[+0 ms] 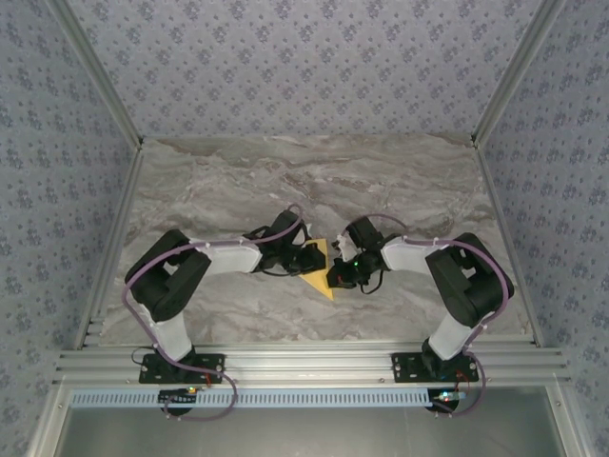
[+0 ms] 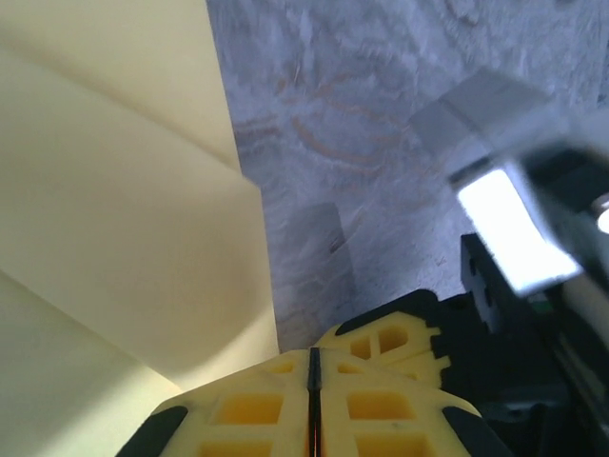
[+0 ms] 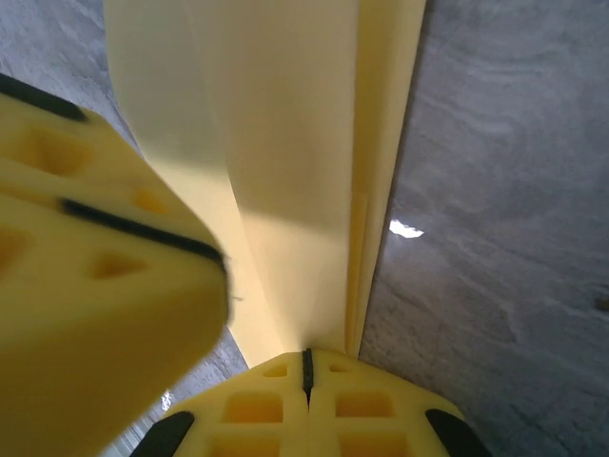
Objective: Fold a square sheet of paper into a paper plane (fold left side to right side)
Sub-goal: Fourth fold the wing at the center of the table.
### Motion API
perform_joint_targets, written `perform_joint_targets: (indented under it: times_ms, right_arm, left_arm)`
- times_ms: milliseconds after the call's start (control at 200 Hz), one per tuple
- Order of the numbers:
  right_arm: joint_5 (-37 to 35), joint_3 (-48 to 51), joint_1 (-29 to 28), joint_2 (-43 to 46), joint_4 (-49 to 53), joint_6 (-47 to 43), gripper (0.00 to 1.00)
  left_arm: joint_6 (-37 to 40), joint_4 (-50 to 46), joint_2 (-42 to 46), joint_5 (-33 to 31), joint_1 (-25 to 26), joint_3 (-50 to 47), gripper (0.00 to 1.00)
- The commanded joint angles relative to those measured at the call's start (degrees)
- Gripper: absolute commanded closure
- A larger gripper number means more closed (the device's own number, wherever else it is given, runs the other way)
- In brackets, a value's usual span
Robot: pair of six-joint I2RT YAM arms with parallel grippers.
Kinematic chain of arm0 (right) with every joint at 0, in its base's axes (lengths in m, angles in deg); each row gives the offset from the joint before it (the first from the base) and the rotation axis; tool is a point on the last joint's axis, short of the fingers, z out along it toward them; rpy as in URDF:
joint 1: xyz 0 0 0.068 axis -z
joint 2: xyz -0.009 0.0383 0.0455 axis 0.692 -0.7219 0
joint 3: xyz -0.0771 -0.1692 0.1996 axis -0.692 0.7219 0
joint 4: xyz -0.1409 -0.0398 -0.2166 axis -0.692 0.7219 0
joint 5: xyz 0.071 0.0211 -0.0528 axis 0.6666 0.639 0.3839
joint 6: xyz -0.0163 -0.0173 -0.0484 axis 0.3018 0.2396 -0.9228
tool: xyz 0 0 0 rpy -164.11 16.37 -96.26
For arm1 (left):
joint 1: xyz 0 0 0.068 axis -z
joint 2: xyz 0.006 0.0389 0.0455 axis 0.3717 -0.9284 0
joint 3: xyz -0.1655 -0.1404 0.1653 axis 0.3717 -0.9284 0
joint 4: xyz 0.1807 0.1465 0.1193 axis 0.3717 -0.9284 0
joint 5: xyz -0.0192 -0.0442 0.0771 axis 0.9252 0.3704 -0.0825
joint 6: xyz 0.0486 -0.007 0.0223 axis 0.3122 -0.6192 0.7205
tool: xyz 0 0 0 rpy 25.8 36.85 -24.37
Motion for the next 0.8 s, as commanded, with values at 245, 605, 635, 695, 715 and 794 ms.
perform_joint_targets:
  times_ms: [245, 605, 635, 695, 715, 794]
  right_arm:
    - [-11.7, 1.3, -2.4, -4.4, 7.9, -1.5, 1.0]
    - [-15.1, -0.1, -3.6, -4.9, 12.0, -2.5, 1.0]
    - [-15.1, -0.1, -3.6, -4.9, 12.1, -2.5, 1.0]
    - [-15.4, -0.1, -3.6, -5.0, 12.3, -2.6, 1.0]
    - [-15.5, 0.0, -3.6, -5.0, 12.4, -2.7, 1.0]
    - [-15.4, 0.1, -3.6, -5.1, 12.4, -2.8, 1.0]
  left_arm:
    - [-4.2, 5.1, -3.4, -1.8, 1.4, -3.7, 0.92]
    - [-1.5, -0.5, -5.9, -7.2, -1.4, -3.6, 0.93]
    - [-0.9, -1.1, -5.9, -7.4, -2.0, -3.3, 0.93]
    - [0.5, -2.2, -5.9, -7.5, -3.2, -2.7, 0.93]
    - [1.0, -2.7, -5.9, -7.6, -3.6, -2.4, 0.93]
    - [3.1, -4.5, -5.9, -8.0, -5.1, -0.9, 0.92]
